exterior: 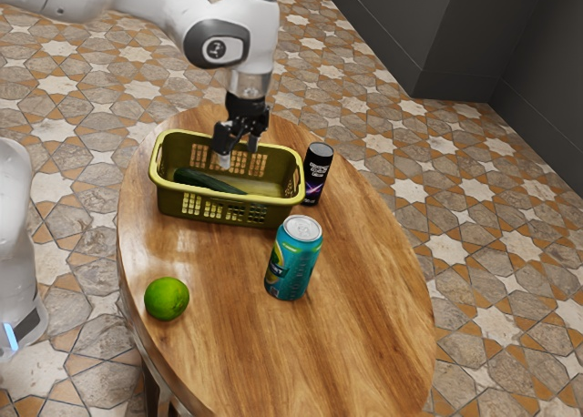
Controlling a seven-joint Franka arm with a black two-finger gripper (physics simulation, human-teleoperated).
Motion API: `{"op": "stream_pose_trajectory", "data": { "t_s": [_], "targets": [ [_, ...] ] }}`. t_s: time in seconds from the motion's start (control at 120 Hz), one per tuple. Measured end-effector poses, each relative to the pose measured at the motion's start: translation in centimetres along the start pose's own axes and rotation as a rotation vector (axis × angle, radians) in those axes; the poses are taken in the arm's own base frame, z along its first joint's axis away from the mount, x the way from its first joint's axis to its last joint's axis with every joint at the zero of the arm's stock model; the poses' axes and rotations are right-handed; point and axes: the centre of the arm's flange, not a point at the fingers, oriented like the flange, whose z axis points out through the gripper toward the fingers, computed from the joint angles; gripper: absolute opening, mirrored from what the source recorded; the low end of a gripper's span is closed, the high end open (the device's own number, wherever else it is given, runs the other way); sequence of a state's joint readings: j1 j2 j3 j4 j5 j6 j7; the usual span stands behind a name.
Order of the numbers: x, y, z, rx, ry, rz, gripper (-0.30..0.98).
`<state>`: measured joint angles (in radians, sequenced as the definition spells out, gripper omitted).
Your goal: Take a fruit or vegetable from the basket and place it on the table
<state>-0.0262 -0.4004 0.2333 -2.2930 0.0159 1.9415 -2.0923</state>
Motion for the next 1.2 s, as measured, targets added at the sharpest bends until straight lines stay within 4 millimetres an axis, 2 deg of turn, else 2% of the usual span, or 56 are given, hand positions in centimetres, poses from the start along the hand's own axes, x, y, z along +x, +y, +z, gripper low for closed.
{"op": "stream_pose_trajectory", "data": {
  "t_s": [0.15,0.225,0.392,0.55,0.708,0.892,0.992,1.2],
  "targets": [
    [-0.8,-0.3,0.6,0.003,0.002,0.007,0.69],
    [-0.1,-0.8,2.5,0.022,0.012,-0.002,0.69],
    [0.9,-0.8,4.2,0.022,0.012,-0.017,0.69],
    [0.5,-0.6,4.8,0.012,0.012,-0.005,0.69],
    [0.1,0.4,5.8,-0.005,0.032,0.007,0.69],
    [-0.1,1.3,5.9,-0.024,0.03,0.035,0.69],
    [-0.1,1.6,6.7,-0.016,0.025,0.055,0.79],
    [-0.4,1.3,7.0,-0.01,0.018,0.078,0.69]
  ]
}}
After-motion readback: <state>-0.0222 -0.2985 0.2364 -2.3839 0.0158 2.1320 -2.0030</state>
